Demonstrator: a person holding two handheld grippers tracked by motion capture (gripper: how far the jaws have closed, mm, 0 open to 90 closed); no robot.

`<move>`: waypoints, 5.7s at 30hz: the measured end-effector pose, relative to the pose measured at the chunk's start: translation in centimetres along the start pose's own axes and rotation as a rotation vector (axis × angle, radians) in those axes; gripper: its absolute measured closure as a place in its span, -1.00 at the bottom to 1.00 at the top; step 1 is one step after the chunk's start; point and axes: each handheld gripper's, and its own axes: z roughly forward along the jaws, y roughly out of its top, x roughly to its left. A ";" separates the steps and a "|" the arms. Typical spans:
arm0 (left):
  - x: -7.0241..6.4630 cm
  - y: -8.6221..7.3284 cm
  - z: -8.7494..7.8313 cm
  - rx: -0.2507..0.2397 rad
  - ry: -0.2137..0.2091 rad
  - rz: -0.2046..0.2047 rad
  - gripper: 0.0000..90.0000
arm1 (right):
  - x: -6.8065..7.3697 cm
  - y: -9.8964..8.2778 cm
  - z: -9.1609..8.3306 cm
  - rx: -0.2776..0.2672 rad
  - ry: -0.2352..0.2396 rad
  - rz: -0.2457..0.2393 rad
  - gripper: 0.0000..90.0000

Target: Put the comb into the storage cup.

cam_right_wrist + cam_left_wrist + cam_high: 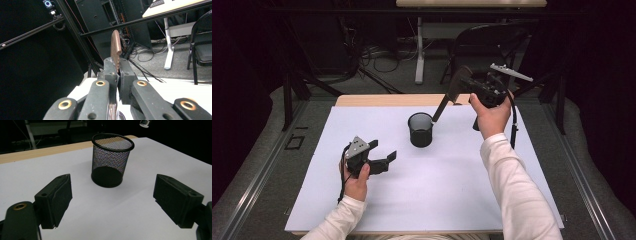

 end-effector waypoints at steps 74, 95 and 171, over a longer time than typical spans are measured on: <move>0.2 -0.2 0.0 -0.018 0.003 0.016 -0.65 | -1.0 -8.5 7.8 0.120 -0.049 0.066 0.95; 0.2 -0.3 -0.1 -0.016 0.007 0.018 -0.65 | -1.6 -9.4 8.3 0.150 -0.032 0.118 0.95; 0.1 -0.5 0.0 -0.002 0.011 0.027 -0.65 | -4.3 -9.4 6.9 0.179 -0.069 0.070 0.07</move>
